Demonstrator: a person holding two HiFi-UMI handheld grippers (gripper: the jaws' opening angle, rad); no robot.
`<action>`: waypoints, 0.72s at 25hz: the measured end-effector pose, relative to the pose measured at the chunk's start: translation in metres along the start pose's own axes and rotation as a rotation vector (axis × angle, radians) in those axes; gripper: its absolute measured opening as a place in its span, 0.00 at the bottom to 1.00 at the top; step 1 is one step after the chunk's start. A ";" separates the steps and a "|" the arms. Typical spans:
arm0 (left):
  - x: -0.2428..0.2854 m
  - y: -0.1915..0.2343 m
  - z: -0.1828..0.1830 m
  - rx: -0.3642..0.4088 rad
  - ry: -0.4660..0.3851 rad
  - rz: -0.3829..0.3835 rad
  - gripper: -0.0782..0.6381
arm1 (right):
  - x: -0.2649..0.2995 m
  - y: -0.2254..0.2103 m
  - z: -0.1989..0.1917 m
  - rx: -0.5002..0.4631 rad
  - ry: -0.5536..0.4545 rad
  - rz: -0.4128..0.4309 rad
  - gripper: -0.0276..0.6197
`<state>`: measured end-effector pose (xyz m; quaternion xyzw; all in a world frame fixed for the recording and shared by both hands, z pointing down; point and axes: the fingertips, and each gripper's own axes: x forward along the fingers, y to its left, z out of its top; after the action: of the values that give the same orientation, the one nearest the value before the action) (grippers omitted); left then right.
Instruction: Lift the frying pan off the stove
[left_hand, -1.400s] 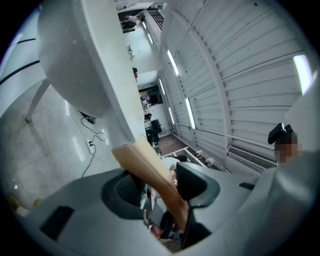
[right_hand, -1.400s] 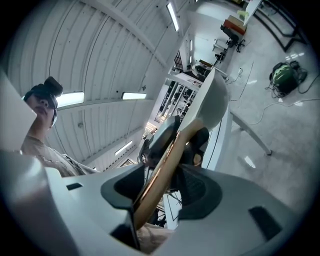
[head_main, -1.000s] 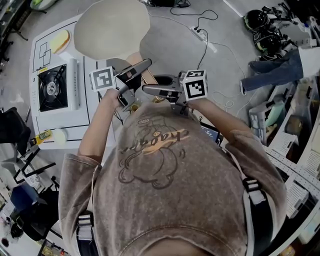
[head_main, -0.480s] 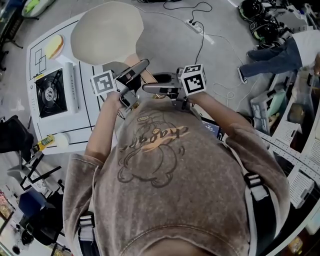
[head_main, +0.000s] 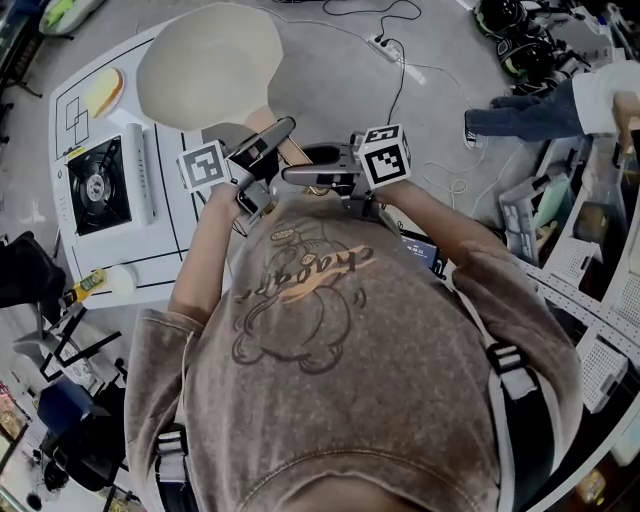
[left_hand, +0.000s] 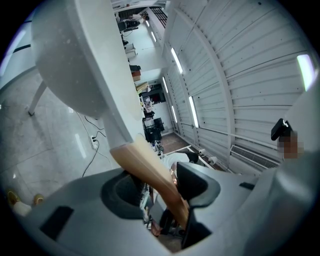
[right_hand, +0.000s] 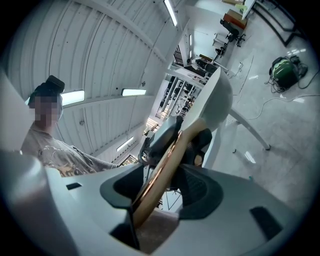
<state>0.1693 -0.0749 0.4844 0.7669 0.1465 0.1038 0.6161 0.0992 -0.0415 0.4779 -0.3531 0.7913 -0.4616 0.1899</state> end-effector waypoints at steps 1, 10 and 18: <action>0.000 0.000 0.000 0.004 0.000 0.002 0.40 | 0.000 0.000 0.000 0.000 0.001 0.000 0.37; 0.000 -0.003 0.000 0.007 -0.012 -0.008 0.40 | -0.002 0.002 0.000 -0.006 0.017 -0.008 0.37; 0.000 -0.002 0.002 0.011 -0.009 -0.004 0.40 | -0.001 0.002 0.002 0.001 0.020 -0.008 0.37</action>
<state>0.1701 -0.0764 0.4821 0.7704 0.1458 0.0981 0.6128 0.1001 -0.0412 0.4756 -0.3516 0.7915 -0.4663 0.1801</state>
